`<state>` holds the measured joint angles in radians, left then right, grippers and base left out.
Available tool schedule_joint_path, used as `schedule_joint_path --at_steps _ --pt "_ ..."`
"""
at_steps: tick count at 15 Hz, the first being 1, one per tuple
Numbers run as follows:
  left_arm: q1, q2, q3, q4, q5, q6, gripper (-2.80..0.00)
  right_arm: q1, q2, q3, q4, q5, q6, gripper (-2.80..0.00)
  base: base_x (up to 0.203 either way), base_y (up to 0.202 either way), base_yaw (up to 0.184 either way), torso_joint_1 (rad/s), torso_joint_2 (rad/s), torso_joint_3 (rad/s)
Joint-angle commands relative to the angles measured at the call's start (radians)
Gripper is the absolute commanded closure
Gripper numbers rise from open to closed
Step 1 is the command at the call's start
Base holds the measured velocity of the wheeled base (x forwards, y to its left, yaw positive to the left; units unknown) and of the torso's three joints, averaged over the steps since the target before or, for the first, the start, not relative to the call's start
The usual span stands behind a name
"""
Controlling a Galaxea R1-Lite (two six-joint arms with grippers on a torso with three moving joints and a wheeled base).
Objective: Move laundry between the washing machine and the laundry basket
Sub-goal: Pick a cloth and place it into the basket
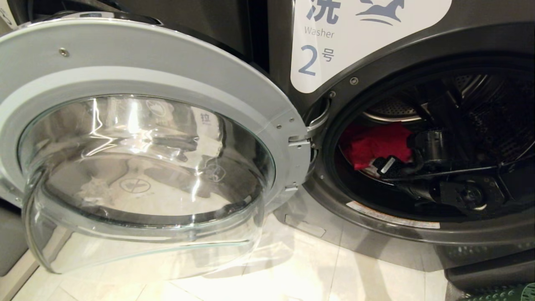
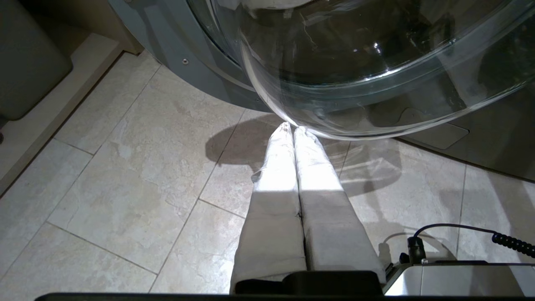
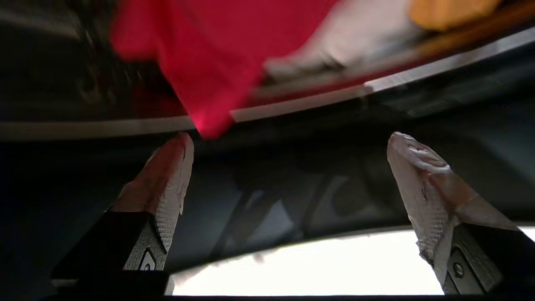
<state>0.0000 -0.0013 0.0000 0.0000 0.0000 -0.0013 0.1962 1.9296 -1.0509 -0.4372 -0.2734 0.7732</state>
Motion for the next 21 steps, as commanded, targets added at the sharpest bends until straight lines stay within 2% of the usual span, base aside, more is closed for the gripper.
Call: schedule_joint_path --at_steps 1,6,13,18,21 --pt "0.0 0.001 0.0 0.0 0.0 0.0 0.0 0.0 0.068 -0.082 0.019 -0.006 0.024 -2.8 0.0 0.0 0.0 0.0 0.0 0.0" --pt "0.0 0.001 -0.002 0.0 0.0 0.0 0.0 -0.001 0.221 -0.372 0.119 -0.021 0.072 -2.8 0.0 0.0 0.0 0.0 0.0 0.0" --pt "0.0 0.001 0.0 0.0 0.001 0.0 0.0 -0.005 0.448 -0.734 0.171 -0.189 0.096 -2.8 0.0 0.0 0.0 0.0 0.0 0.0" --pt "0.0 0.001 0.0 0.0 0.0 0.0 0.0 -0.052 0.503 -0.845 0.268 -0.249 0.097 -2.8 0.0 0.0 0.0 0.0 0.0 0.0" --pt "0.0 0.001 -0.002 0.0 0.0 0.0 0.0 -0.104 0.524 -0.887 0.318 -0.255 0.095 -2.8 0.0 0.0 0.0 0.0 0.0 0.0"
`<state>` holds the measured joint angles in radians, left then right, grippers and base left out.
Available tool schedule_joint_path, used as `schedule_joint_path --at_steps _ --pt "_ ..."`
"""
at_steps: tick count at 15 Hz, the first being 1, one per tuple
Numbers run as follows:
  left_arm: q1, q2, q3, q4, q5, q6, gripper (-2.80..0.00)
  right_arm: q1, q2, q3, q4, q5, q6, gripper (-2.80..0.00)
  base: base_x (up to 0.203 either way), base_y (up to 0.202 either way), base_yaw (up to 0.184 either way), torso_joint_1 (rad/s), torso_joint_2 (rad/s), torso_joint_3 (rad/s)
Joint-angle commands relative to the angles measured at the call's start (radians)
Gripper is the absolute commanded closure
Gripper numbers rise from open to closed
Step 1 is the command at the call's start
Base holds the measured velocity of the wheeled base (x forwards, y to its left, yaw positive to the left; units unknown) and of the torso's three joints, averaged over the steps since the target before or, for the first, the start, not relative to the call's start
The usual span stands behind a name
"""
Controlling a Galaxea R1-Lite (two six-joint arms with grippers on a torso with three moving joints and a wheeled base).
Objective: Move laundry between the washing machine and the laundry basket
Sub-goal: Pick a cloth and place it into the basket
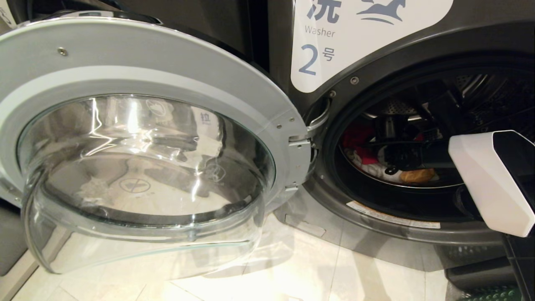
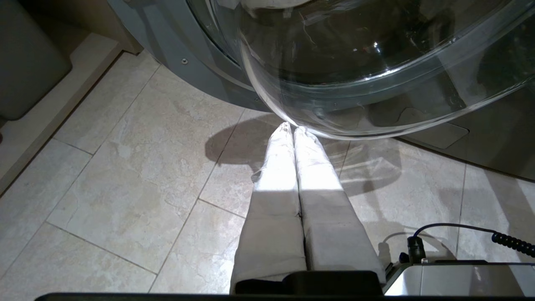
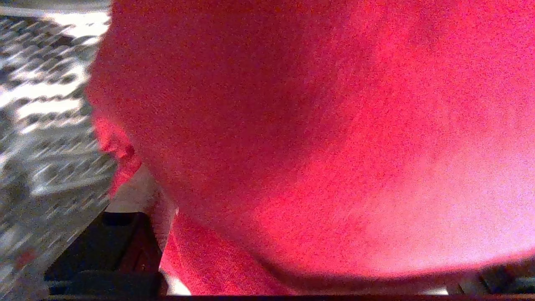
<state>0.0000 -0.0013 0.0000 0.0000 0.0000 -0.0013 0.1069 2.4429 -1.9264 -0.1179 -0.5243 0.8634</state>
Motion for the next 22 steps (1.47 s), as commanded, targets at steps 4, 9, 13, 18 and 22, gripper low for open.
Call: schedule_joint_path --at_steps 4,9,13,18,22 --pt "0.0 0.001 0.0 0.0 0.0 0.0 0.0 -0.05 0.028 -0.014 0.019 0.006 0.006 -2.8 0.0 0.0 0.0 0.0 0.0 0.0" --pt "0.0 0.001 -0.001 0.0 0.0 0.0 0.0 -0.041 0.003 -0.011 0.136 0.18 -0.008 -2.8 0.0 0.0 0.0 0.0 0.0 0.0" --pt "0.0 0.001 0.0 0.0 0.0 0.0 0.0 -0.041 -0.025 -0.017 0.21 0.286 -0.189 -2.8 0.0 0.0 0.0 0.0 0.0 0.0" --pt "0.0 0.001 0.0 0.0 0.0 0.0 0.0 -0.017 -0.006 -0.019 0.136 0.313 -0.215 -2.8 0.0 0.0 0.0 0.0 0.0 0.0" --pt "0.0 0.001 0.0 0.0 0.001 0.0 0.0 0.001 0.06 -0.022 -0.043 0.185 -0.218 -2.8 0.0 0.0 0.0 0.0 0.0 0.0"
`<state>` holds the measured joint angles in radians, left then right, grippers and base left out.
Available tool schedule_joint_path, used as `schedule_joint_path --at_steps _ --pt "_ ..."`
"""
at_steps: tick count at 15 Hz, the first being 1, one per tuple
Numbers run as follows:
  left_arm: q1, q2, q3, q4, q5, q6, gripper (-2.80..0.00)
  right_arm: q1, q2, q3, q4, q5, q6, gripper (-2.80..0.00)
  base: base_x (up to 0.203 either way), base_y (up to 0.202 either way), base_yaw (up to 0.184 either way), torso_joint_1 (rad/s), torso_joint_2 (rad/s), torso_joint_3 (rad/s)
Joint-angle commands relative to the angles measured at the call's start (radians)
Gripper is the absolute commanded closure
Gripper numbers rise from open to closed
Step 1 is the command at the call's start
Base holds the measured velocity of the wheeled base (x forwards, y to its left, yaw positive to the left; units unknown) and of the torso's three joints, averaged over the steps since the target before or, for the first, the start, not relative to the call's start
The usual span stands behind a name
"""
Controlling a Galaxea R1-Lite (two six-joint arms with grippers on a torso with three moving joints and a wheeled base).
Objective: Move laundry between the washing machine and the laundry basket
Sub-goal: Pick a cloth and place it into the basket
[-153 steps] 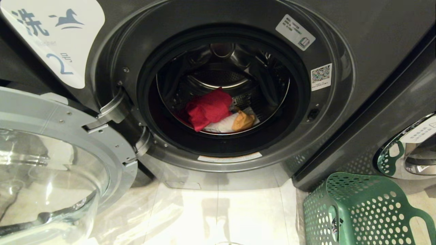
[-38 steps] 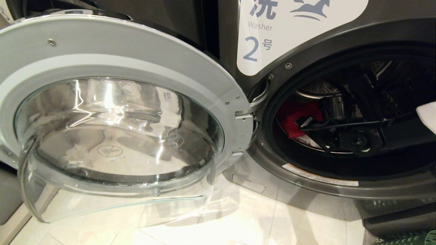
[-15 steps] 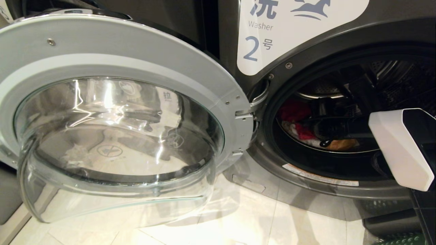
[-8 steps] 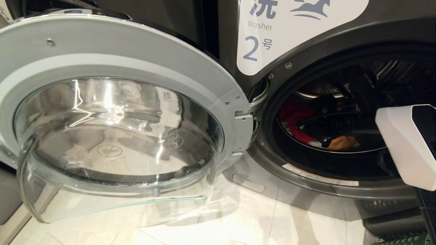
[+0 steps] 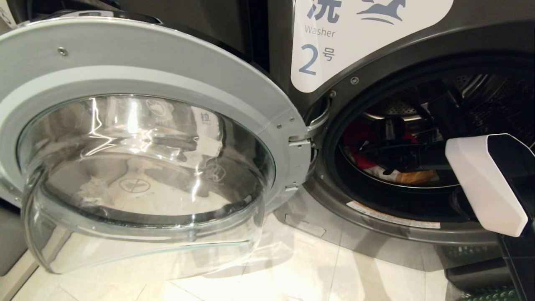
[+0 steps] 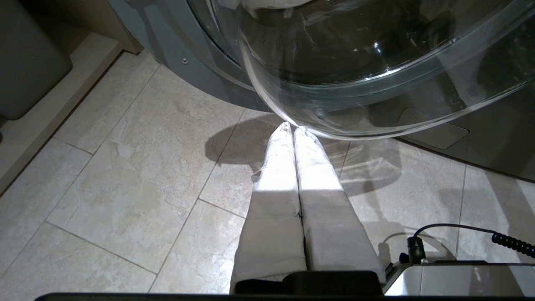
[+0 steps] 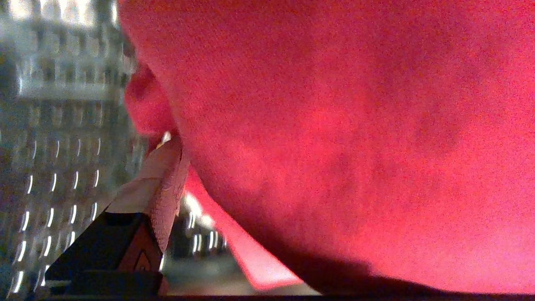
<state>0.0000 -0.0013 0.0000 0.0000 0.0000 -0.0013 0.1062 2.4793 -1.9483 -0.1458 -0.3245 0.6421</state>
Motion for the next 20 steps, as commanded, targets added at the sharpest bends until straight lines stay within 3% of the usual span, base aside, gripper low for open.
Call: schedule_joint_path --at_steps 1,6,8,12,13,20 --pt "0.0 0.001 0.0 0.0 0.0 0.0 0.0 0.011 0.039 0.0 -0.038 -0.041 0.003 -2.8 0.0 0.0 0.0 0.0 0.0 0.0" --pt "0.0 0.001 0.0 0.0 0.0 0.0 0.0 0.011 0.079 0.0 -0.018 -0.048 -0.039 -2.8 0.0 0.0 0.0 0.0 0.0 0.0" --pt "0.0 0.001 -0.001 0.0 0.0 0.0 0.0 0.008 0.08 -0.006 0.05 -0.043 -0.039 -2.8 0.0 0.0 0.0 0.0 0.0 0.0" --pt "0.0 0.001 0.0 0.0 0.0 0.0 0.0 0.004 0.086 -0.008 0.053 -0.034 -0.024 -2.8 0.0 0.0 0.0 0.0 0.0 0.0" --pt "0.0 0.001 0.0 0.0 0.0 0.0 0.0 0.004 0.1 -0.009 0.052 -0.034 -0.023 0.0 0.0 0.0 0.0 0.0 0.0 0.0" --pt "0.0 0.001 0.0 0.0 0.0 0.0 0.0 0.004 0.125 -0.018 0.049 -0.044 -0.013 0.0 0.0 0.0 0.0 0.0 0.0 0.0"
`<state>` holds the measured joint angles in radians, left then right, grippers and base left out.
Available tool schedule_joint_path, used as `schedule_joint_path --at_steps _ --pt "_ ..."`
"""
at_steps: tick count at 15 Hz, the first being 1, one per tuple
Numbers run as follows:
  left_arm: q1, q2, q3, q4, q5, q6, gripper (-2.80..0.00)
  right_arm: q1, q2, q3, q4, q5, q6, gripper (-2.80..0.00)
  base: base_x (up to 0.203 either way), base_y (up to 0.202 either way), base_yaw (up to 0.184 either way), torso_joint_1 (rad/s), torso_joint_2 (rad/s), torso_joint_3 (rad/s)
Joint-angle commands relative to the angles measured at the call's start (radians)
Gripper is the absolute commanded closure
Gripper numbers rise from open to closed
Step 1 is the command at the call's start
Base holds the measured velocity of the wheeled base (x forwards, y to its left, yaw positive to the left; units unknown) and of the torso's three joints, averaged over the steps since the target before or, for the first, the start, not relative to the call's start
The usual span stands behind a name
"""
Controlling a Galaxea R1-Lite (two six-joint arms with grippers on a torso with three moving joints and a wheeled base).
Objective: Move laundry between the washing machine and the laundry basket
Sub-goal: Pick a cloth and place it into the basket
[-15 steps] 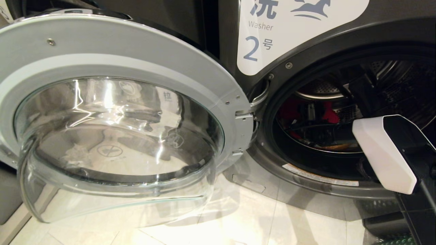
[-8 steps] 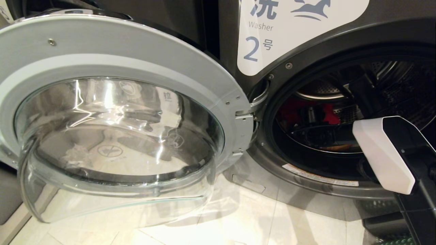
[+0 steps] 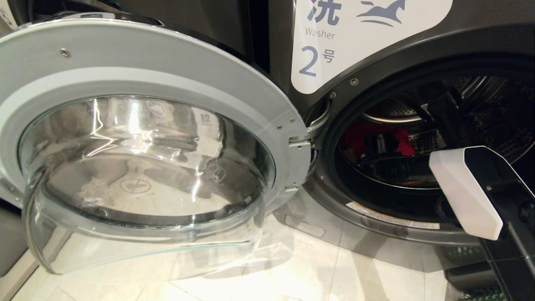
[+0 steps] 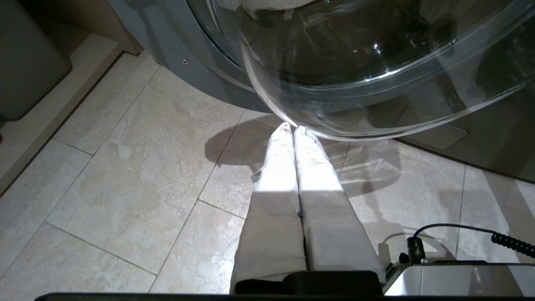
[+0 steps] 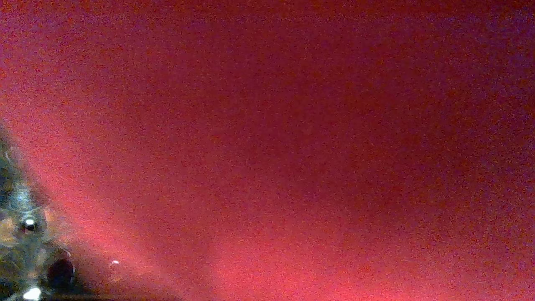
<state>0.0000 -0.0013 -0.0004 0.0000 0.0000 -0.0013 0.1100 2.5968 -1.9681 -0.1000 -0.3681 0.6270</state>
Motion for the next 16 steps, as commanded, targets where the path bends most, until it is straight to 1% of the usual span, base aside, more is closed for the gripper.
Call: schedule_joint_path --at_steps 1,4,7,12,16 --pt "0.0 0.001 0.0 0.0 0.0 0.0 0.0 0.0 -0.002 0.002 0.003 -0.001 0.006 0.0 0.0 0.0 0.0 0.0 0.0 0.0" --pt "0.0 0.001 0.0 0.0 0.0 0.0 0.0 -0.002 -0.059 0.002 0.003 -0.001 0.032 0.0 0.0 0.0 0.0 0.0 0.0 0.0" --pt "0.0 0.001 0.0 0.0 0.0 0.0 0.0 -0.01 -0.119 0.007 0.006 -0.01 0.082 0.0 0.0 0.0 0.0 0.0 0.0 0.0" --pt "0.0 0.001 0.0 0.0 0.0 0.0 0.0 -0.009 -0.173 0.009 0.009 -0.034 0.083 0.0 0.0 0.0 0.0 0.0 0.0 0.0" --pt "0.0 0.001 0.0 0.0 0.002 0.0 0.0 -0.006 -0.25 0.062 0.011 -0.036 0.085 0.0 0.0 0.0 0.0 0.0 0.0 0.0"
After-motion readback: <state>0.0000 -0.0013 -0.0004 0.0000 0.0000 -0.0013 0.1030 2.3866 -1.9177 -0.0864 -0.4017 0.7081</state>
